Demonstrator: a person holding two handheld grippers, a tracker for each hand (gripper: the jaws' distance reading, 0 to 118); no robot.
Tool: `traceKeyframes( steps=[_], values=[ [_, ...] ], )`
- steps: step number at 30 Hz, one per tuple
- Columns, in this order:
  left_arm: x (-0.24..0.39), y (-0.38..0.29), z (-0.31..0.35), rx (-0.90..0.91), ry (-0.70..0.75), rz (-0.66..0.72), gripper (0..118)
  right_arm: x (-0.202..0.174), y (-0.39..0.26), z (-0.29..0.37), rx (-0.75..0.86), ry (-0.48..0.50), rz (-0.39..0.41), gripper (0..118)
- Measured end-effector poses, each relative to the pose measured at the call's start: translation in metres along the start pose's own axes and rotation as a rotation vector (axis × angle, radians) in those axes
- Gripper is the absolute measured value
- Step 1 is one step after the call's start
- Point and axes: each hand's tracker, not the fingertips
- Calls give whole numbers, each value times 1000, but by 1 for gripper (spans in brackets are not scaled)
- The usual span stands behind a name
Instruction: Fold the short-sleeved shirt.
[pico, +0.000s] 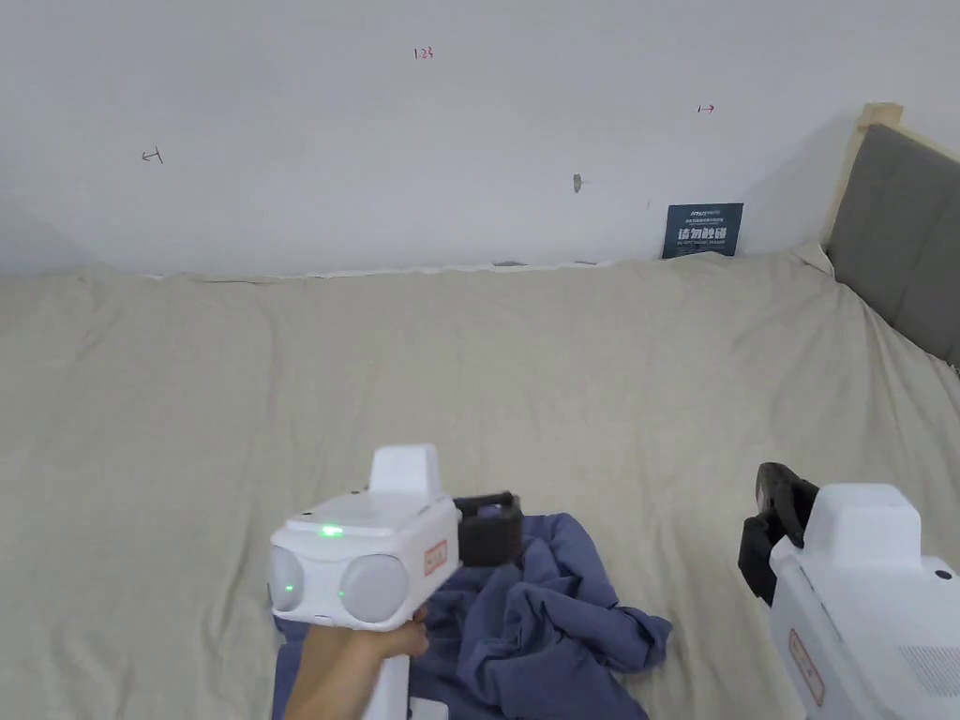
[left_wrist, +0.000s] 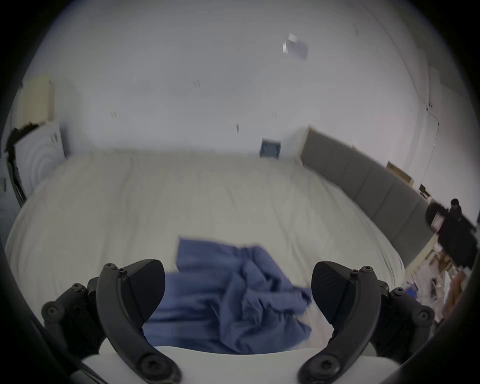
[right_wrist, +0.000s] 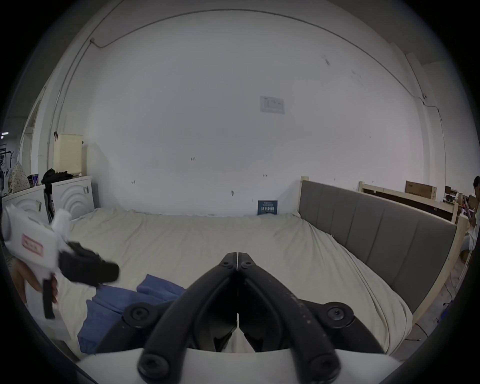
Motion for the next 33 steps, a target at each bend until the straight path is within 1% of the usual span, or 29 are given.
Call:
traceKeyframes(
  steps=[3,5,9,11,12,14,15,17,18,23,27,30,33],
  values=[
    [-15,14,37,168,76,-28,115,-6,11,5,33,11,4,2],
    [-29,14,50,263,136,-50,115,-11,17,8,55,16,4,2],
    [-47,14,80,382,261,-95,114,-17,27,12,88,23,7,2],
    [-56,9,90,410,305,-111,108,-20,31,14,104,26,9,2],
    [-64,7,89,418,323,-113,99,-21,32,15,109,27,11,2],
    [-72,1,93,420,334,-117,72,-23,33,16,119,30,14,2],
    [-75,-2,94,419,339,-122,47,-24,34,17,120,31,14,2],
    [-90,-9,87,407,345,-131,3,-25,34,19,123,36,13,2],
    [-93,-10,85,400,347,-130,0,-25,34,19,124,36,14,2],
    [-97,-11,89,366,337,-75,0,-25,32,22,122,37,17,2],
    [-106,-18,76,126,283,6,0,-23,25,21,104,35,15,2],
    [-107,-46,73,-10,226,87,0,-21,19,20,86,33,13,2],
    [-107,-80,68,-134,203,113,0,-19,10,19,66,34,8,2]
  ],
)
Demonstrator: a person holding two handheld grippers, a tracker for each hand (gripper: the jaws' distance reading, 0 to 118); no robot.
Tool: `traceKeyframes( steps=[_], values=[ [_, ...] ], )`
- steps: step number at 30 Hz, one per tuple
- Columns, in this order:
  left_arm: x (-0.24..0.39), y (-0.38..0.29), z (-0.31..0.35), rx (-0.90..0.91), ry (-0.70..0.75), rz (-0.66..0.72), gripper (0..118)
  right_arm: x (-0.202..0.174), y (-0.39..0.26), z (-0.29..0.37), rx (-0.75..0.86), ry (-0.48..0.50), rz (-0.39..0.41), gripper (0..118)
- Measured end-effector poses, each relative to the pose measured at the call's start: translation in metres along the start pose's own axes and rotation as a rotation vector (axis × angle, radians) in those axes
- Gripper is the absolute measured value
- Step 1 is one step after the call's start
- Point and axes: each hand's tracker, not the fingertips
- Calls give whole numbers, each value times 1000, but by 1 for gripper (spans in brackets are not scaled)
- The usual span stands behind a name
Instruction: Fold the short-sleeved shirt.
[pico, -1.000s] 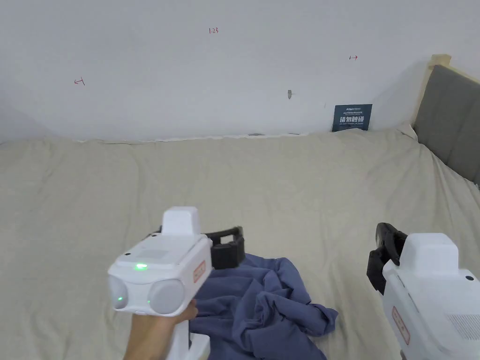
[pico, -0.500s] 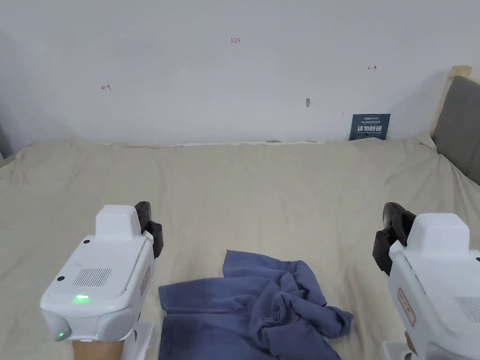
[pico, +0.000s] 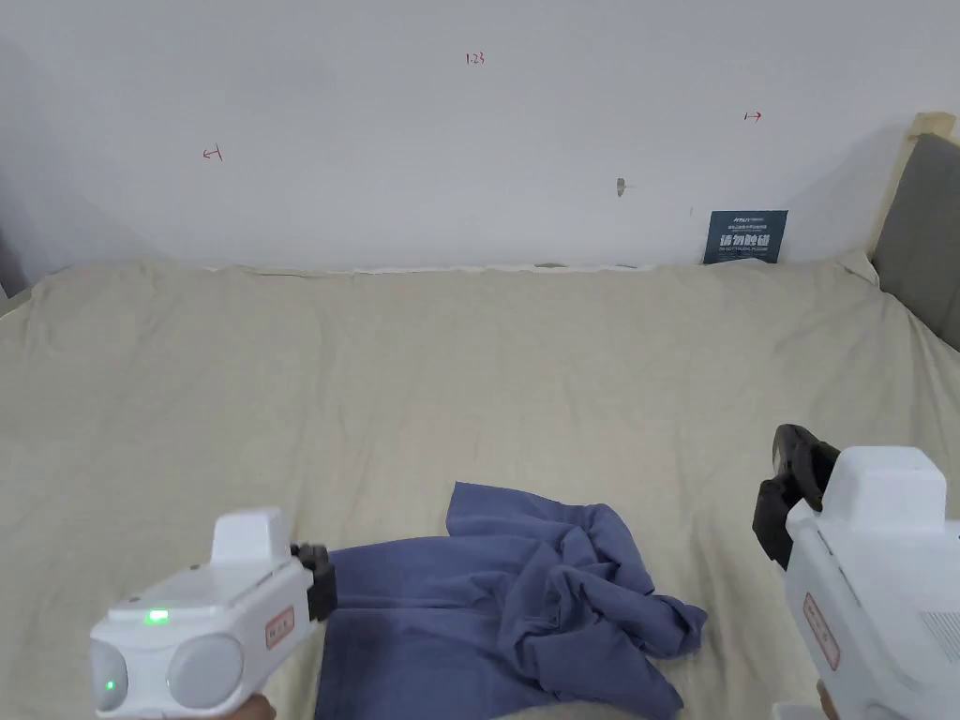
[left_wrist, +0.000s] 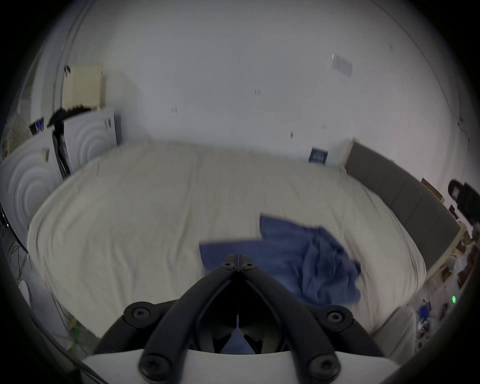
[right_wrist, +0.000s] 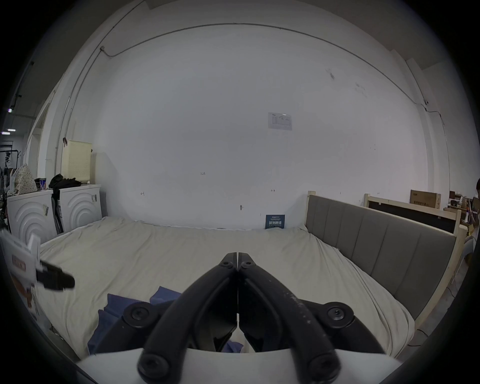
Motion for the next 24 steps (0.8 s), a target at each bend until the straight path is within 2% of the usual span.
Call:
traceKeyframes(
  steps=[5,6,7,8,9,10,11,14,15,18,20,21,22,23,24],
  values=[
    [-7,-56,-23,-160,-41,32,3,1,-12,-3,-39,0,2,2],
    [-8,-64,-26,-179,-35,42,17,2,-14,-4,-47,3,0,2],
    [-5,-71,-29,-206,-39,42,36,2,-17,-6,-57,4,-1,2],
    [-5,-77,-34,-232,-38,45,62,2,-19,-7,-66,5,0,2],
    [-4,-83,-40,-255,-24,50,93,2,-21,-8,-71,5,1,2],
    [-3,-88,-45,-280,-6,52,108,2,-22,-9,-76,5,2,2],
    [-2,-93,-50,-287,16,60,113,2,-24,-10,-81,5,3,2],
    [3,-102,-63,-293,80,49,105,2,-29,-14,-98,8,2,2],
    [6,-100,-62,-298,83,44,98,2,-31,-16,-106,8,1,2],
    [12,-112,-78,-349,72,21,58,1,-37,-22,-131,11,-2,2],
    [17,-117,-80,-309,98,-15,55,2,-42,-27,-157,17,-5,2],
    [20,-115,-77,-320,103,-22,41,3,-45,-29,-170,18,-4,2],
    [21,-112,-74,-316,95,-29,17,4,-48,-33,-186,18,-4,2],
    [25,-104,-67,-305,61,-32,5,5,-53,-38,-210,19,-7,2],
    [27,-101,-67,-312,20,-19,5,6,-58,-44,-238,19,-17,6]
  ],
)
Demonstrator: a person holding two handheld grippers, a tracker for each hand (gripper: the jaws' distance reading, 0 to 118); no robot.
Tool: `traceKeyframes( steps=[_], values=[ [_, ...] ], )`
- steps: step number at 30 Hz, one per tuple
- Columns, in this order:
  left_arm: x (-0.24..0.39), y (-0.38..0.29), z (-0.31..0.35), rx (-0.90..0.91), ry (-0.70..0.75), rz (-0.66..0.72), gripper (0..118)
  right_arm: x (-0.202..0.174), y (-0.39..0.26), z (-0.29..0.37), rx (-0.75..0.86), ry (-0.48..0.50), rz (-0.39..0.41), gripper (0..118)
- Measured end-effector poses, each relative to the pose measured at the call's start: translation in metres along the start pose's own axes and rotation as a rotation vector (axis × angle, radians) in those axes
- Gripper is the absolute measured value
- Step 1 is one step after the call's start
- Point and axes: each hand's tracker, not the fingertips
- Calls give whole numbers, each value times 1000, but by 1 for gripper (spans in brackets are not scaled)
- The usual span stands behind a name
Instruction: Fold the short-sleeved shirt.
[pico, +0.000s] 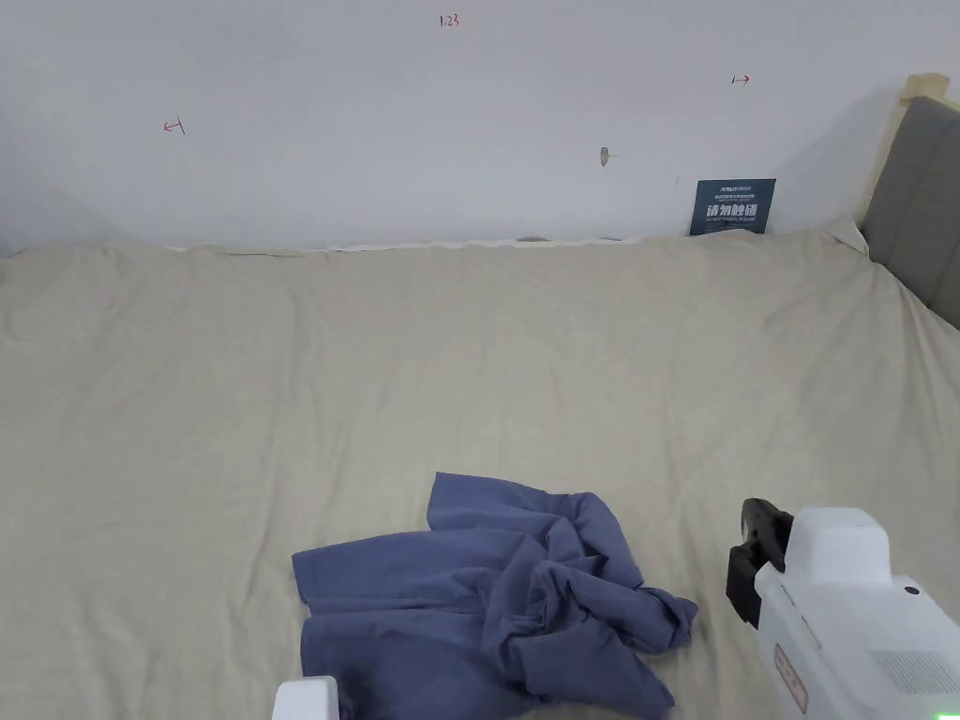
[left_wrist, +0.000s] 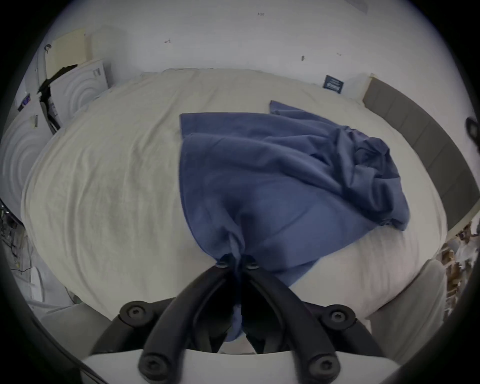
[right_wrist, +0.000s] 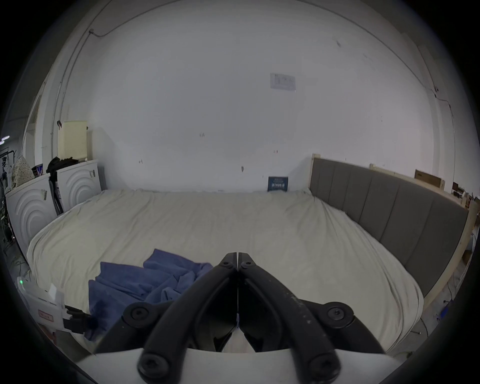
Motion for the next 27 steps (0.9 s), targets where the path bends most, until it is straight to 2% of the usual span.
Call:
traceKeyframes(
  steps=[2,3,4,6,8,9,11,13,15,17,19,21,22,24,27],
  values=[
    [-1,5,5,-4,12,19,5,4,-7,-18,-81,13,-26,29],
    [-4,5,7,33,-15,36,4,6,-10,-30,-125,20,-32,45],
    [-5,9,15,73,-23,49,4,8,-13,-42,-170,30,-44,70],
    [-7,18,30,131,-64,39,4,11,-23,-69,-262,30,-61,82],
    [-18,29,34,163,-127,50,4,12,-35,-101,-363,26,-76,112],
    [-20,34,36,167,-146,64,4,11,-42,-114,-408,24,-82,118],
    [-21,43,42,175,-156,79,4,11,-56,-139,-469,50,-85,116],
    [-23,48,39,175,-156,74,4,4,-68,-155,-540,44,-89,102],
    [-28,48,27,172,-157,69,4,0,-81,-171,-606,38,-102,81],
    [-29,50,22,165,-152,63,4,0,-94,-183,-632,50,-106,68],
    [-30,51,17,154,-143,61,4,-5,-97,-181,-630,76,-104,47],
    [-33,51,13,149,-141,64,4,-7,-97,-180,-619,90,-74,18],
    [-34,51,12,147,-141,68,4,-8,-95,-178,-615,121,-76,18],
    [-37,53,11,151,-143,85,4,-8,-84,-170,-578,98,-36,16],
    [-40,66,19,179,-174,130,4,-3,-45,-145,-465,94,-39,16]
  ],
)
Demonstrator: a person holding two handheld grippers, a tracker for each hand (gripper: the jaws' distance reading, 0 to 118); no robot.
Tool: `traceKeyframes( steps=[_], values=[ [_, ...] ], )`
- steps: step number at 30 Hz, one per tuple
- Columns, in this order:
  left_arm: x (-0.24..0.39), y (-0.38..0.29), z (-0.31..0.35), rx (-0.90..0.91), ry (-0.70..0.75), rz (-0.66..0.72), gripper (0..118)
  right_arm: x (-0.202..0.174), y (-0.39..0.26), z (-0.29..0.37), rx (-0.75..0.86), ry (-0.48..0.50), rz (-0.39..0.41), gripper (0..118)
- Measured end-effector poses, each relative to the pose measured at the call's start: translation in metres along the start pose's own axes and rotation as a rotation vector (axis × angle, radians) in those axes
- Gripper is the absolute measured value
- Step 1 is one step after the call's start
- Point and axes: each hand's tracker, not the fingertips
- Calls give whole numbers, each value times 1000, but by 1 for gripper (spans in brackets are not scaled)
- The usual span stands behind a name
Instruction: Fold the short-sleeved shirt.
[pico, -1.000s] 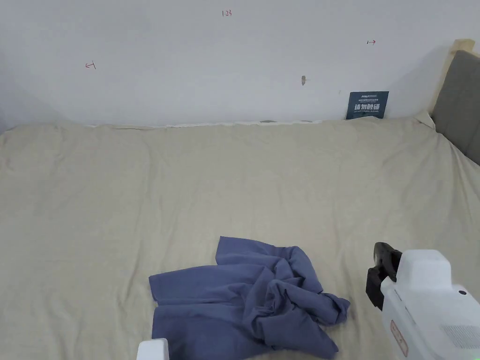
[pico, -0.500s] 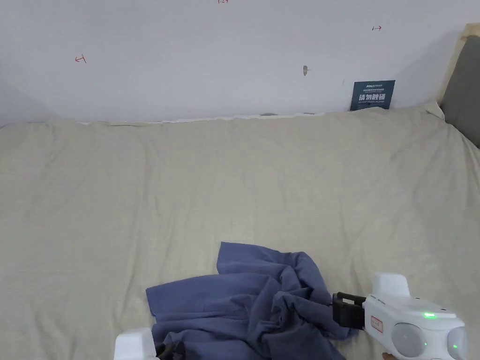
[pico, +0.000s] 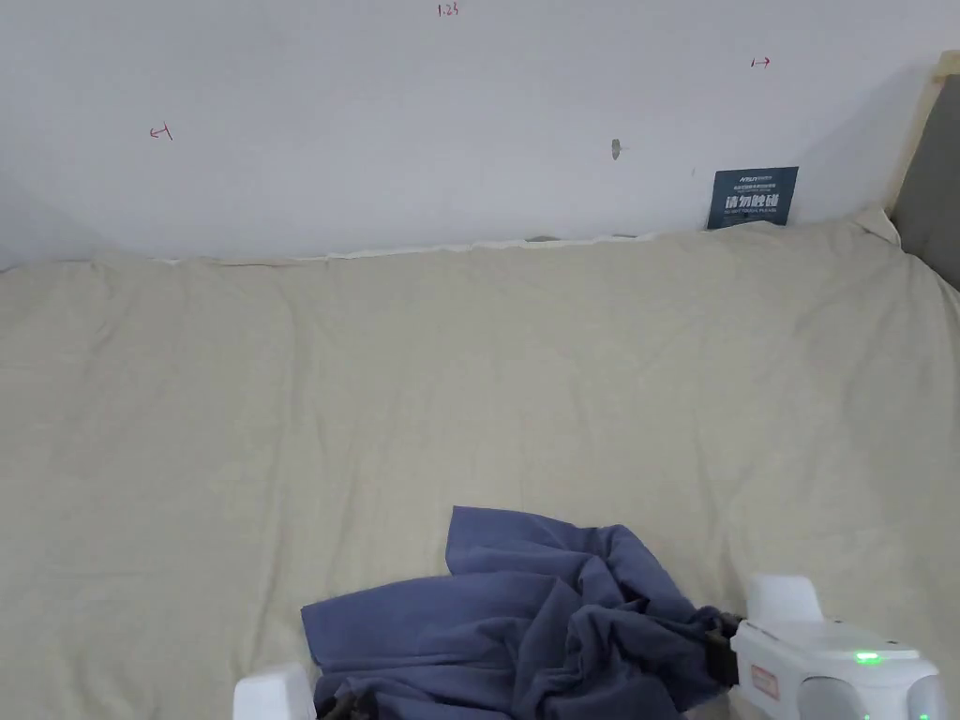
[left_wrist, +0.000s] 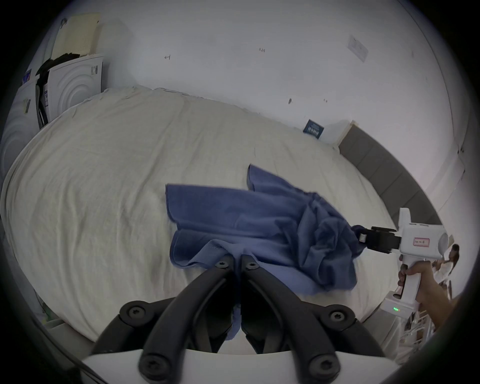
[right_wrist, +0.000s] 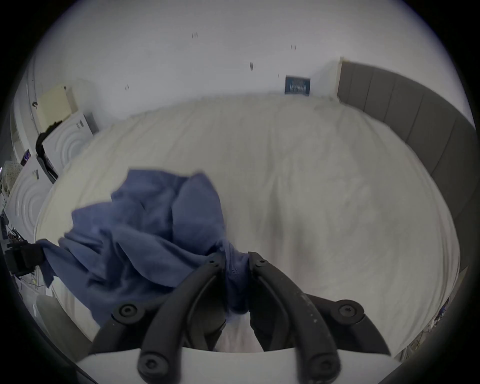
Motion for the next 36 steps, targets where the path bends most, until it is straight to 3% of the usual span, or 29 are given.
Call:
traceKeyframes(
  steps=[11,15,19,24,30,36],
  values=[
    [3,184,48,343,51,-6,4,56,161,107,383,-59,47,16],
    [10,263,60,447,117,-59,4,59,218,132,488,-87,54,16],
    [16,343,56,532,122,-24,4,58,273,143,568,-115,76,16],
    [36,410,45,607,186,-91,4,57,321,138,613,-82,49,16],
    [41,415,7,582,273,-182,4,50,323,97,598,-91,59,16],
    [-5,364,-71,411,329,-202,4,52,273,31,433,-70,42,16]
  ],
)
